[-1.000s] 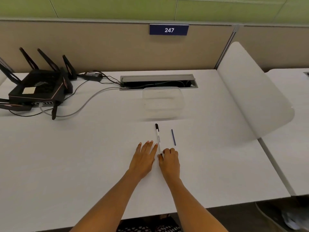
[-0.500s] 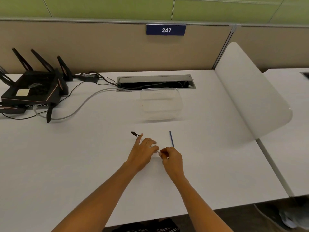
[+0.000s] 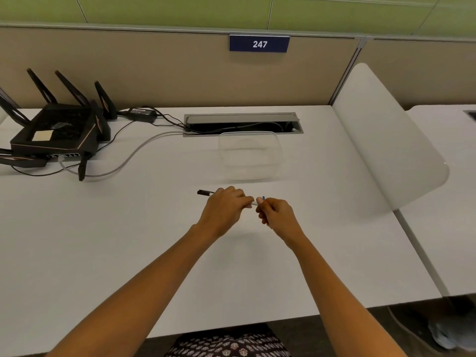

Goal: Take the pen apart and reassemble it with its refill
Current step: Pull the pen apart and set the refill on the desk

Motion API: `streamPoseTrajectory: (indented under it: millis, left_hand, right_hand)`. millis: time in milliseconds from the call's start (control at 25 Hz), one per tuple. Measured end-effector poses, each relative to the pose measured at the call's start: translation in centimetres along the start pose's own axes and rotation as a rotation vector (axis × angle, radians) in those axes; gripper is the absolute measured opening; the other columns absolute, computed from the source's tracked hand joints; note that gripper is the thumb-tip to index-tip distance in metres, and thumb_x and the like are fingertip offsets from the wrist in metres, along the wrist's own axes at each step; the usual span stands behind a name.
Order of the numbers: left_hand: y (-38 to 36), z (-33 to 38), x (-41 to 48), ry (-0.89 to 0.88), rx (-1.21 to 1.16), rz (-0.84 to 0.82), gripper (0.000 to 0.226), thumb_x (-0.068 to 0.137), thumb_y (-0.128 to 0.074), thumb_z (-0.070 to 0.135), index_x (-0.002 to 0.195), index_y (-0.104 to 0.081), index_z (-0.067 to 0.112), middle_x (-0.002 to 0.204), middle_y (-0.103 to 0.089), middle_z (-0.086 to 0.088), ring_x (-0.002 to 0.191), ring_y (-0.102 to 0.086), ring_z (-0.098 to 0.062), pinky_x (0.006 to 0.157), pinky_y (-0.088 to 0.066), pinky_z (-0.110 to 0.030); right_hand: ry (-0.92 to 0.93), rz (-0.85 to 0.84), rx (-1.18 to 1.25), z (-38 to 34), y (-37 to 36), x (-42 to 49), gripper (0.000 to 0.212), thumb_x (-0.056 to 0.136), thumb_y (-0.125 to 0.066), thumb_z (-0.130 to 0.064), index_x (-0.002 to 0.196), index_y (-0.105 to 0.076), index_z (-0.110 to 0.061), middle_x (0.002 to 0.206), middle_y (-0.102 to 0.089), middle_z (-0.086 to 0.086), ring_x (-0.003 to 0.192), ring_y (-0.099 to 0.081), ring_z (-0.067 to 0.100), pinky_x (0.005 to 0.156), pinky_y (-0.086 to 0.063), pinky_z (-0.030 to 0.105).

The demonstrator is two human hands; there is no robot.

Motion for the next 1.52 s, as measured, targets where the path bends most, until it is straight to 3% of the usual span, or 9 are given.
streamPoseTrajectory:
  millis: [240, 520, 600, 680, 840, 1080, 1280, 1360, 1520]
  left_hand:
    - [3.3, 0.3, 1.4, 0.053, -0.093, -0.067, 0.026, 0.091, -0.046, 0.006, 0.101, -0.068, 0.017, 0.092, -0.069, 0.001, 0.087, -0.058, -0.021, 0.067, -0.038, -0.028]
    - [7.1, 0.7, 3.1, 0.103, -0.224, -0.129, 0.025, 0.096, -0.048, 0.013, 0.111, -0.068, 0.016, 0.097, -0.071, -0.004, 0.088, -0.062, -0.022, 0.068, -0.039, -0.025]
    - [7.5, 0.7, 3.2, 0.099, -0.164, -0.153, 0.026, 0.096, -0.049, 0.013, 0.114, -0.067, 0.016, 0.102, -0.07, -0.005, 0.091, -0.061, -0.022, 0.07, -0.038, -0.023]
    - [7.7, 0.7, 3.2, 0.091, -0.096, -0.175, 0.026, 0.096, -0.049, 0.014, 0.115, -0.066, 0.018, 0.103, -0.069, -0.005, 0.093, -0.059, -0.021, 0.07, -0.036, -0.023]
    - [8.3, 0.4, 3.3, 0.088, -0.048, -0.146, 0.028, 0.097, -0.047, 0.014, 0.118, -0.065, 0.02, 0.105, -0.069, -0.003, 0.097, -0.058, -0.02, 0.07, -0.036, -0.024]
    - [9.4, 0.4, 3.7, 0.117, -0.058, -0.159, 0.028, 0.097, -0.049, 0.012, 0.118, -0.065, 0.018, 0.108, -0.07, -0.004, 0.098, -0.06, -0.021, 0.074, -0.042, -0.025]
    - [10.1, 0.5, 4.0, 0.096, -0.043, -0.179, 0.024, 0.098, -0.047, 0.016, 0.112, -0.067, 0.018, 0.105, -0.07, -0.003, 0.097, -0.06, -0.02, 0.07, -0.034, -0.024]
    - [10.2, 0.4, 3.9, 0.098, -0.026, -0.18, 0.025, 0.097, -0.047, 0.014, 0.113, -0.066, 0.018, 0.107, -0.069, -0.003, 0.098, -0.059, -0.02, 0.071, -0.035, -0.024]
    - [10.4, 0.0, 3.7, 0.1, -0.002, -0.178, 0.025, 0.097, -0.047, 0.013, 0.112, -0.066, 0.018, 0.107, -0.069, -0.004, 0.098, -0.059, -0.021, 0.071, -0.035, -0.024]
  right_hand:
    - [0.311, 0.169, -0.055, -2.4, 0.6, -0.2, 0.033, 0.102, -0.052, -0.022, 0.077, -0.063, -0.003, 0.063, -0.059, 0.002, 0.057, -0.05, 0.014, 0.059, -0.041, 0.027]
    - [0.727, 0.295, -0.257, -4.9, 2.5, 0.0, 0.012, 0.093, -0.059, 0.002, 0.085, -0.066, 0.0, 0.076, -0.063, 0.011, 0.071, -0.054, 0.021, 0.063, -0.043, 0.029]
    - [0.692, 0.256, -0.236, -5.2, 2.7, 0.0, 0.009, 0.093, -0.063, -0.006, 0.088, -0.069, -0.003, 0.079, -0.066, 0.007, 0.07, -0.056, 0.016, 0.063, -0.045, 0.027]
    - [0.516, 0.186, -0.112, -5.4, 2.8, 0.0, 0.012, 0.094, -0.065, -0.018, 0.088, -0.071, -0.01, 0.077, -0.068, -0.002, 0.066, -0.06, 0.009, 0.063, -0.048, 0.023]
    - [0.257, -0.001, 0.024, -6.0, 3.0, 0.8, 0.028, 0.097, -0.058, -0.031, 0.087, -0.073, -0.009, 0.07, -0.069, 0.0, 0.06, -0.062, 0.007, 0.064, -0.052, 0.034]
    - [0.56, 0.155, -0.185, -6.9, 2.8, 0.6, 0.013, 0.097, -0.058, -0.014, 0.091, -0.067, -0.007, 0.075, -0.063, -0.003, 0.068, -0.059, 0.016, 0.068, -0.053, 0.038]
    - [0.762, 0.263, -0.331, -6.8, 3.0, 0.6, 0.006, 0.092, -0.066, -0.008, 0.094, -0.066, -0.003, 0.086, -0.067, 0.01, 0.073, -0.054, 0.013, 0.063, -0.049, 0.027]
    - [0.703, 0.242, -0.25, -6.8, 3.0, 0.5, 0.009, 0.091, -0.068, -0.015, 0.096, -0.069, -0.007, 0.087, -0.069, 0.003, 0.074, -0.058, 0.01, 0.064, -0.05, 0.019]
    - [0.426, 0.084, -0.018, -7.1, 2.7, 1.2, 0.017, 0.095, -0.061, -0.031, 0.089, -0.071, -0.018, 0.072, -0.069, -0.008, 0.063, -0.066, 0.007, 0.06, -0.055, 0.022]
Point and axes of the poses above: each hand's wrist, its own x-axis towards the middle knuckle, its own y-axis out of the back of the hand, z = x × y, the point moved 2 cm from there along x, towards the middle knuckle
